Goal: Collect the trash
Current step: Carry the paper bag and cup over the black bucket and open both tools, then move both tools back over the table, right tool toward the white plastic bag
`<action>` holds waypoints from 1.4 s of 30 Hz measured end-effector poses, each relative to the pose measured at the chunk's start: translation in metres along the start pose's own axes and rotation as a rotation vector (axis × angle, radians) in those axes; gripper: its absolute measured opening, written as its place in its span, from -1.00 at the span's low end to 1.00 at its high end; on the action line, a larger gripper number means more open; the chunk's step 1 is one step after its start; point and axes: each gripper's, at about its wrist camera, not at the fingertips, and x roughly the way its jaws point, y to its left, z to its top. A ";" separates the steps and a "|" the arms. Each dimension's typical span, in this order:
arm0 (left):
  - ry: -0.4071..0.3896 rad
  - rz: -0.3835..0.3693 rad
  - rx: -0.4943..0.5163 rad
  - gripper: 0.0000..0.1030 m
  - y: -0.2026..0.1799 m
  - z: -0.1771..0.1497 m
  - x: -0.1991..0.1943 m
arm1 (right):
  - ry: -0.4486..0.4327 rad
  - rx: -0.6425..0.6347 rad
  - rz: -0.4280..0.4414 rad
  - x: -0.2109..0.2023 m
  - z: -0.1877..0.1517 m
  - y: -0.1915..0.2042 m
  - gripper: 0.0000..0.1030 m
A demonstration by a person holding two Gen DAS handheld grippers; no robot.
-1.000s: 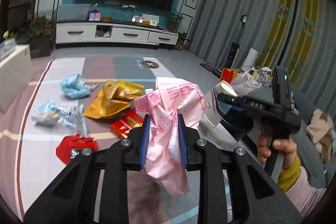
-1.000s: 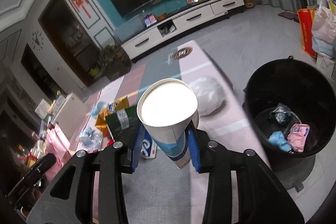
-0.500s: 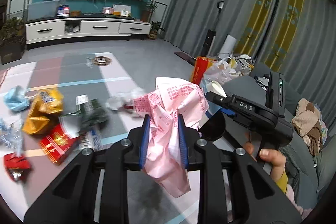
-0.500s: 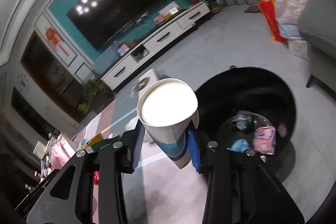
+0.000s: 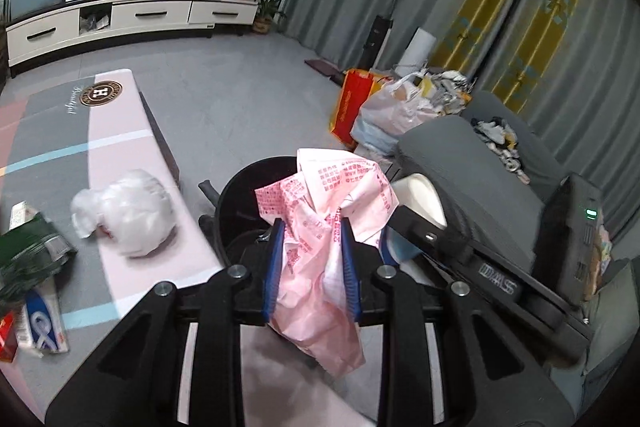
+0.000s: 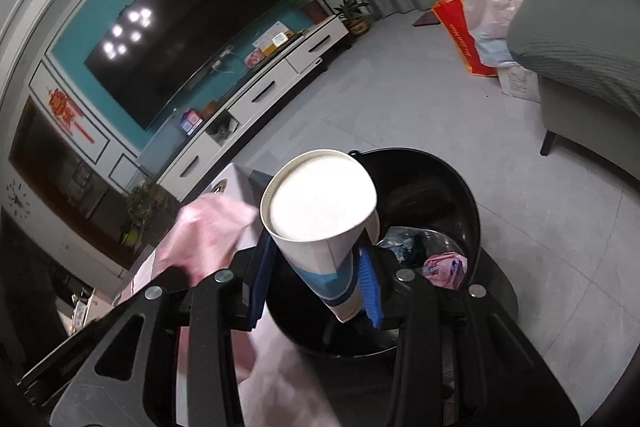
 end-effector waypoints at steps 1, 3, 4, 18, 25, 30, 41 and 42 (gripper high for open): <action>0.009 0.009 0.002 -0.46 0.000 0.002 0.007 | 0.000 0.007 -0.002 0.001 0.000 -0.002 -0.24; 0.038 0.042 0.003 -0.45 -0.003 0.004 0.024 | 0.000 0.030 -0.004 0.004 0.002 -0.006 -0.24; 0.045 0.049 0.004 -0.43 -0.003 0.005 0.028 | 0.005 0.041 -0.004 0.007 0.002 -0.009 -0.24; 0.089 0.106 0.001 0.27 0.000 0.009 0.067 | 0.044 0.150 -0.016 0.024 0.007 -0.026 -0.07; 0.066 0.086 -0.023 0.44 0.010 0.003 0.045 | 0.037 0.187 -0.011 0.021 0.007 -0.029 0.11; 0.035 0.089 -0.026 0.60 0.016 -0.013 0.011 | 0.055 0.191 0.018 0.023 0.006 -0.025 0.12; -0.096 0.087 -0.012 0.74 0.057 -0.071 -0.111 | 0.111 -0.034 0.094 0.029 -0.014 0.042 0.17; -0.105 0.097 -0.015 0.76 0.063 -0.074 -0.120 | 0.119 -0.069 0.099 0.030 -0.019 0.051 0.18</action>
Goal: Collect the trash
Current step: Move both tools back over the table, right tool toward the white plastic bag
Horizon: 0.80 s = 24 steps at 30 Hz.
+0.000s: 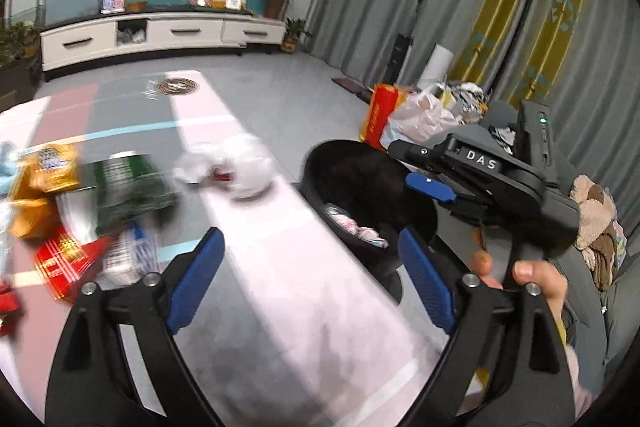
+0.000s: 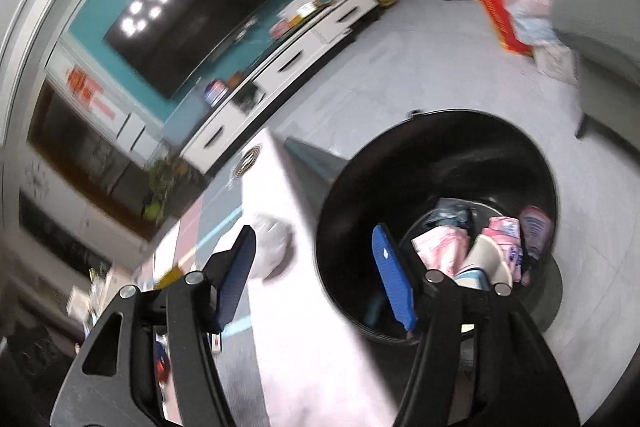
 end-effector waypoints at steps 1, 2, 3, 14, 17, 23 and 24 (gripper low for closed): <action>-0.013 0.021 -0.007 0.76 0.011 -0.004 -0.012 | 0.010 -0.036 0.004 0.002 -0.004 0.009 0.18; -0.021 0.037 -0.014 0.76 0.020 -0.007 -0.021 | 0.019 -0.062 0.007 0.004 -0.007 0.015 0.18; -0.025 0.062 -0.025 0.77 0.034 -0.011 -0.031 | 0.033 -0.098 0.010 0.008 -0.011 0.024 0.19; -0.030 0.137 -0.272 0.79 0.136 -0.036 -0.066 | 0.127 -0.353 -0.062 0.049 -0.055 0.088 0.19; -0.047 0.137 -0.264 0.79 0.138 -0.036 -0.072 | 0.137 -0.384 -0.075 0.061 -0.061 0.098 0.19; -0.058 0.105 -0.282 0.80 0.140 -0.032 -0.072 | 0.130 -0.409 -0.083 0.096 -0.051 0.113 0.19; -0.056 0.103 -0.293 0.80 0.142 -0.032 -0.072 | 0.131 -0.412 -0.093 0.104 -0.047 0.116 0.19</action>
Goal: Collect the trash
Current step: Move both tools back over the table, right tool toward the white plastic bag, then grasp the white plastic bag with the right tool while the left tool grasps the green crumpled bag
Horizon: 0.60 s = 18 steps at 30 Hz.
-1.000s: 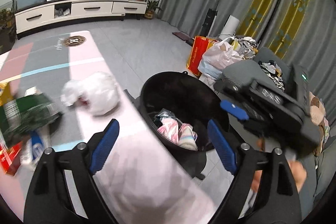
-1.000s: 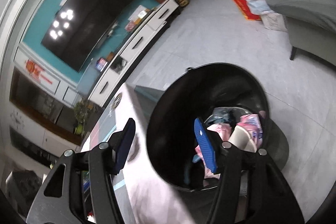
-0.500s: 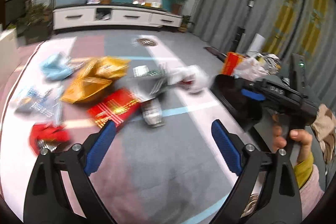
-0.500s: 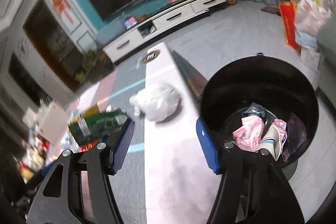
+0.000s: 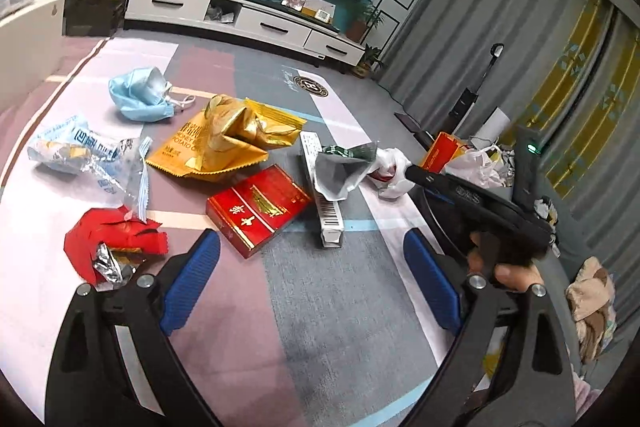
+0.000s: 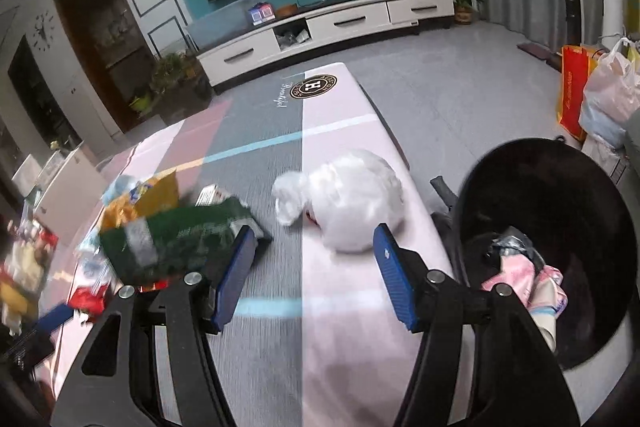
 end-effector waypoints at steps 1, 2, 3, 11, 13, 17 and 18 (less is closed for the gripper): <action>0.001 0.002 -0.004 0.80 0.002 0.000 0.000 | -0.004 -0.008 -0.022 0.006 0.005 0.001 0.19; 0.000 0.009 -0.003 0.80 0.004 -0.001 0.000 | -0.005 -0.013 -0.036 0.011 0.009 0.002 0.19; 0.002 0.019 0.001 0.80 0.005 -0.001 0.001 | -0.001 -0.013 -0.046 0.017 0.013 0.003 0.19; 0.032 0.033 0.008 0.80 0.013 -0.003 0.008 | 0.058 -0.040 -0.135 0.056 0.021 0.003 -0.57; 0.034 0.026 0.006 0.80 0.013 -0.003 0.009 | 0.057 -0.038 -0.131 0.053 0.019 0.002 -0.81; 0.026 0.014 0.016 0.80 0.007 -0.002 0.010 | 0.022 -0.021 -0.121 0.034 0.017 -0.002 -0.89; 0.024 0.007 0.018 0.80 0.005 -0.002 0.010 | 0.008 -0.006 -0.113 0.027 0.018 -0.005 -0.89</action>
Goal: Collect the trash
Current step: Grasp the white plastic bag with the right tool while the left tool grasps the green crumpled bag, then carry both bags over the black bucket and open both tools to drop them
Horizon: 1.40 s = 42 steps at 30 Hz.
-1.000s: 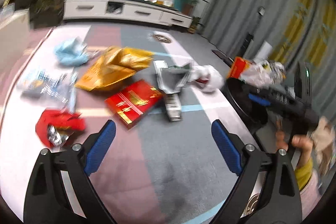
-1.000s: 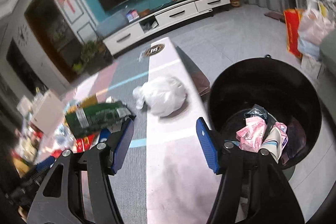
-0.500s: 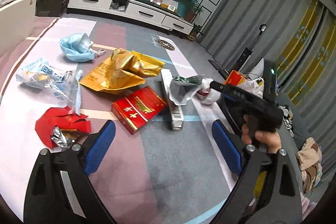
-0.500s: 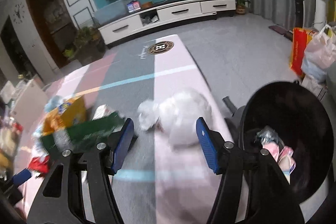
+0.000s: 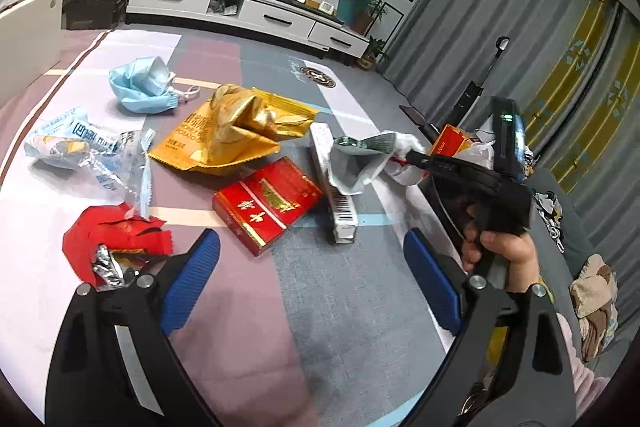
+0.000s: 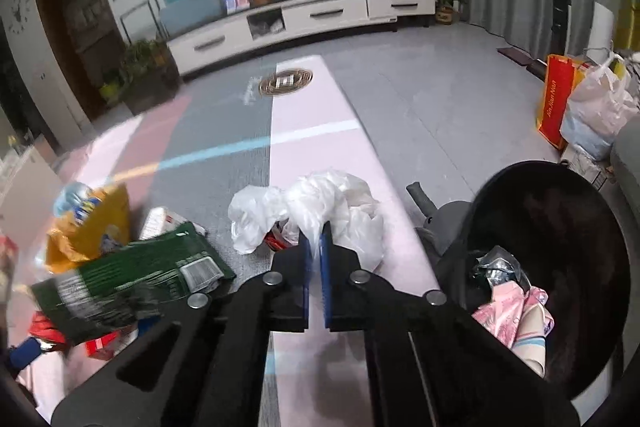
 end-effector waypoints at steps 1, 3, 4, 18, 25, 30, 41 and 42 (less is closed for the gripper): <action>-0.002 -0.006 0.000 0.80 -0.002 0.000 0.000 | -0.014 0.026 0.023 -0.011 0.000 -0.006 -0.89; -0.009 -0.024 0.005 0.80 -0.009 0.002 0.003 | -0.044 0.066 0.071 -0.036 -0.003 -0.014 -0.89; -0.012 -0.024 0.011 0.80 -0.012 0.002 0.004 | -0.065 0.078 0.087 -0.052 -0.006 -0.019 -0.89; 0.013 0.104 0.062 0.80 -0.055 0.048 0.086 | -0.122 0.084 0.181 -0.106 -0.024 -0.045 -0.88; 0.029 0.130 0.015 -0.24 -0.046 0.052 0.099 | -0.112 0.093 0.178 -0.106 -0.021 -0.049 -0.87; 0.002 0.127 0.018 -0.56 -0.044 0.046 0.085 | -0.111 0.101 0.182 -0.106 -0.021 -0.051 -0.87; -0.075 0.046 0.052 -0.63 -0.074 0.049 0.031 | -0.155 0.126 0.214 -0.119 -0.021 -0.058 -0.87; -0.075 0.041 0.059 -0.63 -0.080 0.050 0.030 | -0.162 0.132 0.215 -0.122 -0.021 -0.060 -0.87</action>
